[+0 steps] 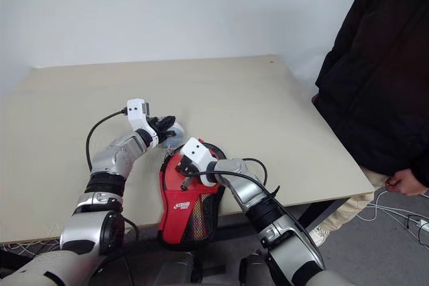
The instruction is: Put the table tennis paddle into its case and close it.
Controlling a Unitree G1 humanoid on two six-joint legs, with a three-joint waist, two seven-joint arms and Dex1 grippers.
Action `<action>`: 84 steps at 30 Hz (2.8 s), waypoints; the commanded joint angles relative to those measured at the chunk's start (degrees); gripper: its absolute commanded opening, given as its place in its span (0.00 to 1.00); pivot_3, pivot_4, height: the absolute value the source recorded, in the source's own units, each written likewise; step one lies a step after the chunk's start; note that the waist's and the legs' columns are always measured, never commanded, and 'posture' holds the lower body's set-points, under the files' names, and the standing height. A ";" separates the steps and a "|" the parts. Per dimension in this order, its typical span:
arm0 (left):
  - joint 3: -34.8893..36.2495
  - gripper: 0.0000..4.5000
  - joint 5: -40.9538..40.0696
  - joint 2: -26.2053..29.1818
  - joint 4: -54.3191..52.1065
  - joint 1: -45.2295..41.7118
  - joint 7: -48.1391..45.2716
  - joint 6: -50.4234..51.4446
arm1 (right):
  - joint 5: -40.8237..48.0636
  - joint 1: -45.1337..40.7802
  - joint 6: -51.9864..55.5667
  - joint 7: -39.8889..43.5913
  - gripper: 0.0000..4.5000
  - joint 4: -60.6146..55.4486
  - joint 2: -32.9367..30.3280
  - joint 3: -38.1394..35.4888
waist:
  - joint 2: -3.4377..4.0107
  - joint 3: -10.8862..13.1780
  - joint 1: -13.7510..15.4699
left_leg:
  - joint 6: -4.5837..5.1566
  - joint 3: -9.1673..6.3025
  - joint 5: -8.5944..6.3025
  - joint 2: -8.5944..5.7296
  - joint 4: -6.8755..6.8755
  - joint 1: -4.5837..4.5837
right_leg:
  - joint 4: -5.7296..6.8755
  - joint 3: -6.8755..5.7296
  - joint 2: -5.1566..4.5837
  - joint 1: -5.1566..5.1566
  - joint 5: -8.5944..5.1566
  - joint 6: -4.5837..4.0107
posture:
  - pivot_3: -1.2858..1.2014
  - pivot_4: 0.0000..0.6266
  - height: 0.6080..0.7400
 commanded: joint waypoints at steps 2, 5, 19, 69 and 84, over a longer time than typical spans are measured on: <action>-0.54 0.01 1.19 -1.55 4.33 -7.83 -0.91 -4.42 | -1.11 1.74 2.37 0.61 0.00 1.91 0.03 2.35 | -0.01 0.00 0.01 | 0.00 0.00 0.00 0.00 -0.02 -0.01 | 0.00 0.00 0.01 -0.02 0.00 0.00 | 0.52 0.00 0.88; -0.46 0.01 1.92 -2.59 9.15 -11.42 -1.44 -6.61 | -1.19 1.71 2.38 0.58 0.00 1.91 0.18 2.37 | -0.01 0.00 0.01 | 0.01 -0.04 0.01 0.00 0.00 -0.02 | 0.00 -0.02 0.03 0.00 0.00 0.00 | 0.52 0.00 0.88; -0.19 0.01 3.48 -9.18 23.29 -21.07 -3.54 -11.76 | -1.48 1.68 2.36 0.43 0.00 2.00 0.77 2.51 | -0.03 0.00 -0.05 | 0.01 -0.05 0.00 0.00 0.00 -0.03 | -0.01 -0.03 0.03 -0.01 0.00 0.01 | 0.52 0.00 0.88; -1.19 1.00 -8.82 17.68 -46.95 22.14 -21.32 17.75 | -1.22 2.11 2.55 1.19 0.04 1.69 0.05 3.03 | 0.04 -0.09 -1.38 | -0.02 0.04 -0.02 0.13 -0.13 0.08 | -0.04 0.10 0.06 -0.12 -0.01 -0.03 | 0.52 0.00 0.88; -2.19 1.00 -10.87 21.05 -50.86 31.87 -30.34 12.00 | 0.26 -5.80 5.76 3.65 0.92 -1.94 -5.95 -2.37 | 0.14 -0.07 -1.13 | -0.03 0.37 -0.02 0.60 -0.16 -0.04 | -0.06 -0.06 -0.25 -0.29 -0.03 -0.20 | 0.52 0.00 0.88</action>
